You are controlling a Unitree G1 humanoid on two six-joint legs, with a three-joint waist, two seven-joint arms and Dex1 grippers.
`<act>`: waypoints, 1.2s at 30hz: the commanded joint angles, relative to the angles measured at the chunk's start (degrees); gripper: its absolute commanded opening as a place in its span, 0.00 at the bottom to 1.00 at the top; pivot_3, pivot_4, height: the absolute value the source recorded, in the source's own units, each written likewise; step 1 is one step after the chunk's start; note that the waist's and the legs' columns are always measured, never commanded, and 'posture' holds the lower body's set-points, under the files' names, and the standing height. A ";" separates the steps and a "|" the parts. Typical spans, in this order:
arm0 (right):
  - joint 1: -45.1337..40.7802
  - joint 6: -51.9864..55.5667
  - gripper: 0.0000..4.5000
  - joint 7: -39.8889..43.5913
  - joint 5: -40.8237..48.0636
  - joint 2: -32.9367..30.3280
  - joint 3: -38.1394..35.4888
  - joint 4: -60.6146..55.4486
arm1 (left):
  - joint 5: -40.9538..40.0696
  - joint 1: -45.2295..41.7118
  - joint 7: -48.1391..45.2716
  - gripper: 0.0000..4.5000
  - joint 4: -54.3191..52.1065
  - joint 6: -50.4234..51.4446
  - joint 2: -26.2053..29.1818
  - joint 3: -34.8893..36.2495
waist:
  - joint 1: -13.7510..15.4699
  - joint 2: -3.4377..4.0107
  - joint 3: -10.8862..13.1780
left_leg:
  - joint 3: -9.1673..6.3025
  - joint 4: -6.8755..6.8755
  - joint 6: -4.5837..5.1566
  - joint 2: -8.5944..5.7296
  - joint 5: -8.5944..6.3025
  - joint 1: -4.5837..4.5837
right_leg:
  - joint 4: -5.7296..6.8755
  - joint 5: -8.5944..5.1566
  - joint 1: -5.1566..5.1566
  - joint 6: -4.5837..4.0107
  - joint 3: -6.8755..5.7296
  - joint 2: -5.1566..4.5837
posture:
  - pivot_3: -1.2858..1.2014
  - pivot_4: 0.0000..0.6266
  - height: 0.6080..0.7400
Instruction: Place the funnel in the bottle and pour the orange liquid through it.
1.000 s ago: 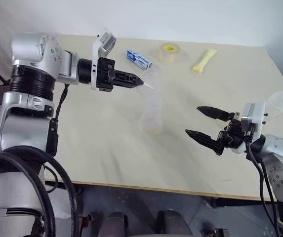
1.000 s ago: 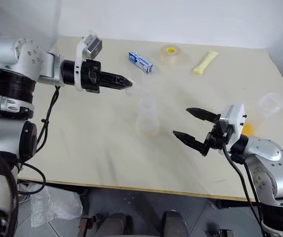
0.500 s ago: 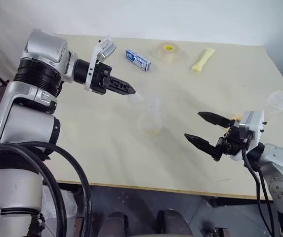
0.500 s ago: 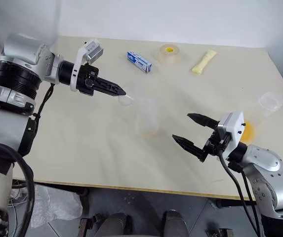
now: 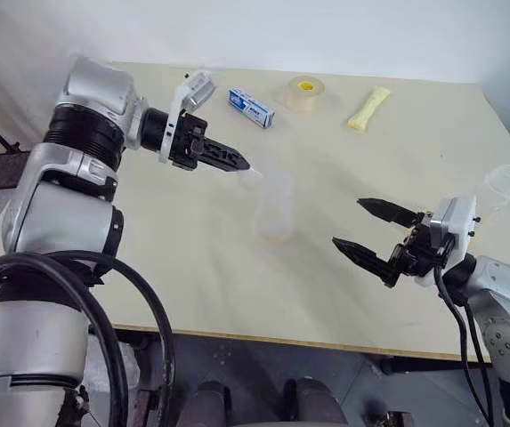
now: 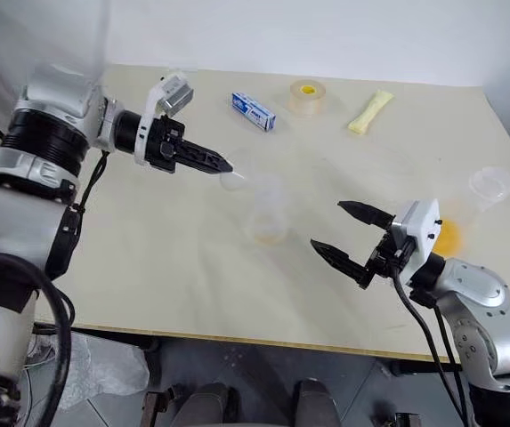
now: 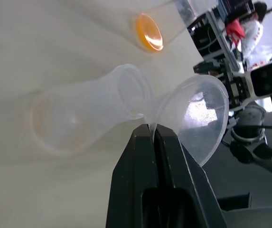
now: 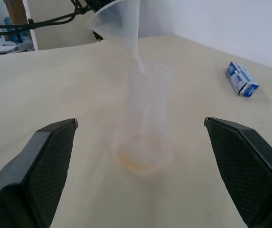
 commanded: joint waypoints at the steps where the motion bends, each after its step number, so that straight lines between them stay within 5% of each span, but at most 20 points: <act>1: -0.46 -1.24 1.00 0.13 0.12 0.41 -0.30 -0.82 | 2.60 -3.26 -2.28 0.00 2.26 -3.03 -1.11 0.35 | 0.01 -0.02 0.01 | 0.00 0.00 0.00 0.00 0.00 0.00 | 0.00 0.00 0.00 0.00 0.00 0.00 | 0.52 0.24 1.00; 3: -0.24 -1.36 1.00 -0.02 -0.13 0.53 -0.19 -0.92 | 4.13 -3.95 -1.51 0.00 4.40 -4.91 -2.72 0.57 | 0.00 -0.02 0.01 | 0.01 0.00 0.00 -0.01 0.00 0.00 | 0.00 0.00 0.00 0.00 0.00 0.00 | 0.52 0.24 1.00; 6: 0.30 -1.48 1.00 -0.34 -0.34 0.78 -0.40 -1.24 | 5.63 -5.04 0.33 0.15 7.19 -6.77 -4.75 2.14 | 0.04 -0.02 0.01 | 0.01 0.00 0.00 -0.02 0.00 0.00 | 0.00 0.00 0.00 0.00 -0.01 0.00 | 0.52 0.24 1.00; 18: 1.29 -1.56 1.00 -0.55 -0.87 0.82 -1.62 -0.99 | 6.13 -6.13 5.45 0.97 7.19 -8.79 -3.19 12.52 | -0.04 -0.03 0.02 | 0.01 0.00 0.00 0.01 0.00 0.01 | 0.05 0.00 -0.03 0.00 -0.01 -0.01 | 0.52 0.24 1.00; 22: 2.08 -1.71 1.00 -2.91 -1.60 1.52 -2.80 -1.00 | 3.83 -1.56 6.13 0.98 0.25 -13.71 -0.33 17.19 | -0.11 -0.03 0.02 | 0.01 0.00 0.00 0.05 0.00 0.01 | 0.06 0.00 -0.04 0.00 -0.01 0.00 | 0.52 0.24 1.00; 27: 8.65 -1.97 1.00 -7.89 -2.60 4.34 -5.41 -4.32 | -4.43 18.82 15.34 0.98 -26.89 -22.68 2.09 32.35 | -0.24 0.11 -0.06 | -0.05 0.01 -0.01 0.26 0.01 0.05 | 0.15 0.00 -0.04 0.00 0.05 -0.05 | 0.52 0.24 1.00; 36: 19.74 -3.05 1.00 -20.56 -7.77 12.15 -7.97 -9.67 | -16.03 49.63 19.71 0.98 -53.92 -38.74 -2.70 45.35 | 0.21 0.24 -0.16 | -0.09 0.22 0.00 0.19 0.00 0.02 | 0.18 0.04 0.05 0.05 0.19 -0.06 | 0.52 0.24 1.00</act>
